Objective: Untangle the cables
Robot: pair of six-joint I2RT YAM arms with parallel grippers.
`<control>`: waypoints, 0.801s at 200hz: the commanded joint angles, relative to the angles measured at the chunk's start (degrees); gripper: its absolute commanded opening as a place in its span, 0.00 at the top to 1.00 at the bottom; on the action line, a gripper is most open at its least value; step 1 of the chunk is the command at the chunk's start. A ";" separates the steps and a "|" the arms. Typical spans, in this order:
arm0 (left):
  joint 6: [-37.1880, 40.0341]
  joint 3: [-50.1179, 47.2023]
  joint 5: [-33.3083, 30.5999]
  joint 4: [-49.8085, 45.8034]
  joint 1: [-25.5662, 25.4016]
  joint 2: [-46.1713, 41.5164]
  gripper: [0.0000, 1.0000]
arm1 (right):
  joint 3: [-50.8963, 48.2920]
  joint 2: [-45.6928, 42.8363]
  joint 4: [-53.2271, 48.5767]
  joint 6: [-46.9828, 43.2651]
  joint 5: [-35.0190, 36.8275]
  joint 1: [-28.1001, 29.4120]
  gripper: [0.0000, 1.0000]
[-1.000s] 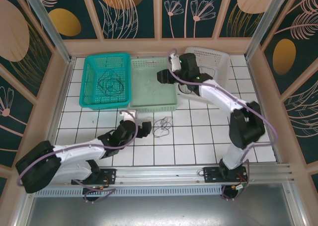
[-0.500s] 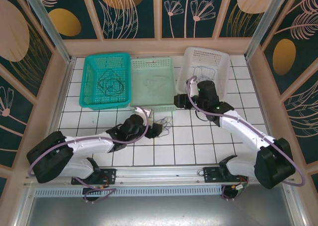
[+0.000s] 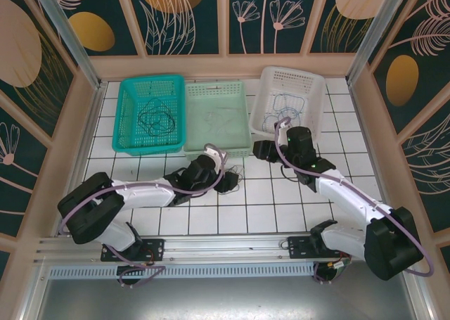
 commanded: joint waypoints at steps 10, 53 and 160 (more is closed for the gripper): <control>-0.63 2.90 0.80 -0.80 -0.34 3.81 0.39 | -1.58 -1.49 3.99 2.19 -1.12 -0.25 0.40; -1.18 3.41 -2.10 -1.41 -0.33 3.96 0.69 | -3.81 -3.74 4.80 2.62 -0.62 -0.26 0.40; 1.35 2.07 -2.22 -0.03 -0.35 -5.38 0.96 | -13.42 -3.42 15.54 5.27 -4.31 4.65 0.40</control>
